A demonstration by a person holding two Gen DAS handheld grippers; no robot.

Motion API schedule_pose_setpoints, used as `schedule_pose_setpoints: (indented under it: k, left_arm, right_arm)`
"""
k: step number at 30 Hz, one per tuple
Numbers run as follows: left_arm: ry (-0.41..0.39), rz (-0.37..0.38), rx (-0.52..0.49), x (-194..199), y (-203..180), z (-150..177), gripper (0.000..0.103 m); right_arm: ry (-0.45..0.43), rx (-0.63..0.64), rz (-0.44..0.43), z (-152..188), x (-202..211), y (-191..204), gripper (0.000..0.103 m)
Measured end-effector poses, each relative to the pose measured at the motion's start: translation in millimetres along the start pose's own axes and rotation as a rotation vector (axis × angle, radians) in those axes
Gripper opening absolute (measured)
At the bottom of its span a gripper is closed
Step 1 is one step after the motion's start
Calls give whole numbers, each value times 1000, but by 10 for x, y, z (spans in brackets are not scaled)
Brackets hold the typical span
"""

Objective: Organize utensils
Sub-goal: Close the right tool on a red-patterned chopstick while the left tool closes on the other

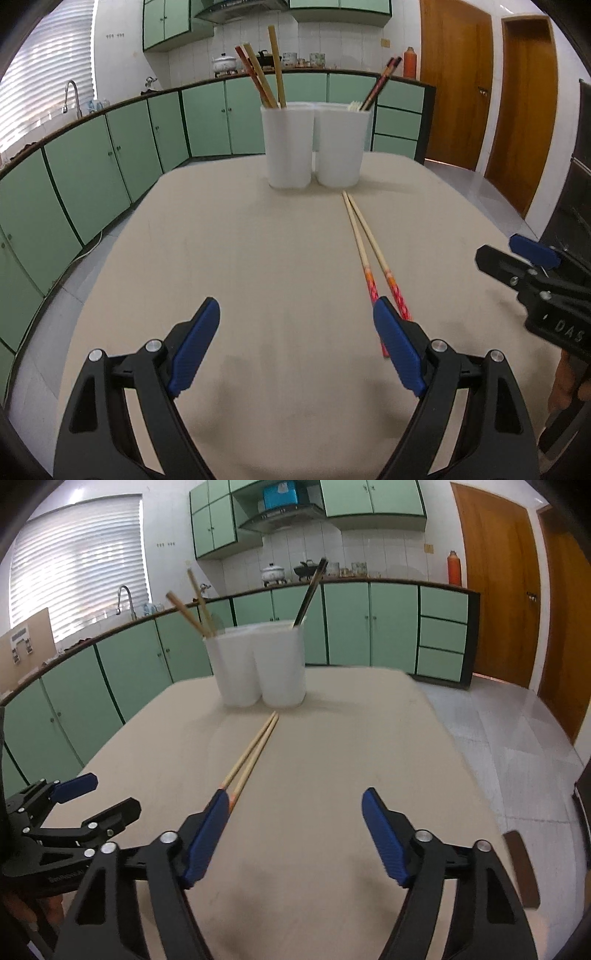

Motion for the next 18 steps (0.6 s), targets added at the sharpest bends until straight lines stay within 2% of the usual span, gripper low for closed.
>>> schedule_pose_setpoints:
  k: [5,11,18]
  left_arm:
    - [29,3,-11,17,21,157,78]
    - [53,20,-4,22,28,282,75]
    - [46,31,17,19,69,276,75]
  right_arm:
    - [38,-4,-9,219,-22,148,53]
    - [73,10,-55,414,-21,421,41]
    - [114,42,-60,546,-84,592,34]
Point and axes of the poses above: each gripper's, at about its wrist camera, not at the fingertips, and x roughly against the way its jaws point, y to its left, z to its underside, the point moved 10 cm from there along -x, roughly the way its jaws point
